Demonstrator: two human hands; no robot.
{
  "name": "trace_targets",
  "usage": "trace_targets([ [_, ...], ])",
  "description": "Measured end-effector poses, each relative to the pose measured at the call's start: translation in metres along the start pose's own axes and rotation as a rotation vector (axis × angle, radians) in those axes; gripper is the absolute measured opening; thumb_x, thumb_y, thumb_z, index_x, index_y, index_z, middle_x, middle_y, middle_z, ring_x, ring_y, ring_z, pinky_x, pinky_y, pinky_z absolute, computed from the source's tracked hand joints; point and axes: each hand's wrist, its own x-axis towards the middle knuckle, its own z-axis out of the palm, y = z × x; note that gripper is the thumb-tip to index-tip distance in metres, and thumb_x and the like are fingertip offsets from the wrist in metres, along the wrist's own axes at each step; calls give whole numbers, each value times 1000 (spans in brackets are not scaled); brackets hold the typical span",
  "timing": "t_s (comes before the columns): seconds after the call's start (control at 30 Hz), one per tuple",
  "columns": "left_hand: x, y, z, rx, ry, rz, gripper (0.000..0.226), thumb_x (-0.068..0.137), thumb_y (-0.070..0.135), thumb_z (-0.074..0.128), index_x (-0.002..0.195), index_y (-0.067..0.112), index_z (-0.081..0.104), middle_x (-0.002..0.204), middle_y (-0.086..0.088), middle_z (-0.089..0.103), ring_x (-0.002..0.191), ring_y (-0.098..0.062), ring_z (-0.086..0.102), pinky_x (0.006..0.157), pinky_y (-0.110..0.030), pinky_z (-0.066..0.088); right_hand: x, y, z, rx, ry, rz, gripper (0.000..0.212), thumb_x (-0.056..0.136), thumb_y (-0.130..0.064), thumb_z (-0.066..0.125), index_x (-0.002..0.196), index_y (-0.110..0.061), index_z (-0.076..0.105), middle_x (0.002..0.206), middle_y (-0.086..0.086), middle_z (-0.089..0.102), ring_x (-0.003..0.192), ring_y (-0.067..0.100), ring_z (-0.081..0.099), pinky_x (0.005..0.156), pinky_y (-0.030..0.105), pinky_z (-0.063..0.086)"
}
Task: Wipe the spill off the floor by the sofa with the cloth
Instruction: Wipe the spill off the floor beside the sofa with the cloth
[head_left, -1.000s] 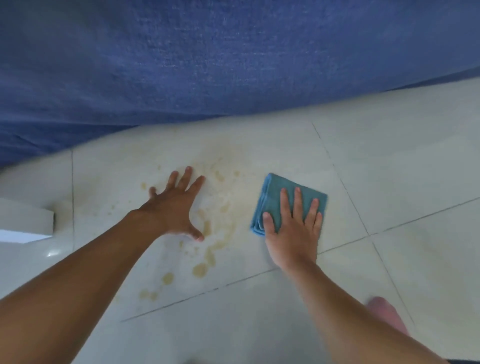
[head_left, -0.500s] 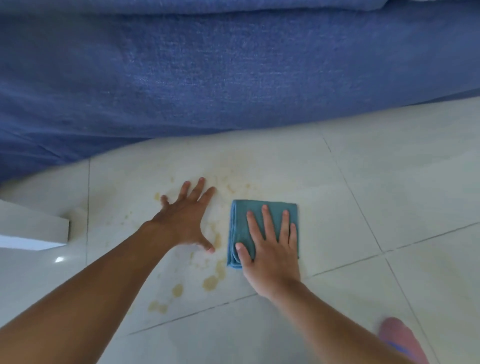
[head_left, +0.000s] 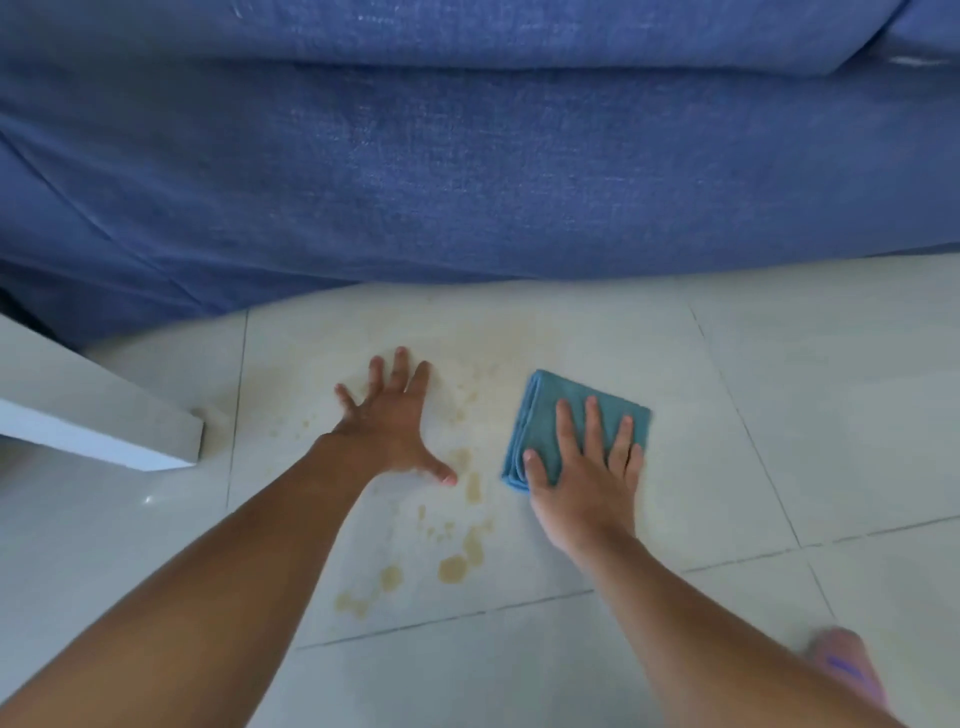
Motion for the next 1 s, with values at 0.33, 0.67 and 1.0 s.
trace_targets([
  [0.33,-14,-33,0,50,39,118,140,57,61,84,156,29,-8,164,1,-22,150,-24,-17,120,-55,2,55,-32,-17,-77,-88,-206,87,87,-76,22,159,-40,-10,168,-11,-21,154,27,-23,125,49,-5],
  [0.67,-32,-71,-3,20,103,17,137,59,61,84,156,30,-8,163,4,-25,151,-20,-16,120,-53,3,69,-92,-13,-57,-71,-362,85,90,-76,24,161,-37,-1,170,-4,-18,153,29,-26,123,50,-16],
  [1.0,-44,-100,8,-86,153,-95,133,61,68,78,157,30,-5,164,8,-21,152,-17,-11,121,-49,6,124,-131,-17,-45,-54,-198,83,91,-72,22,161,-34,-2,171,-3,-14,155,32,-19,123,52,-15],
])
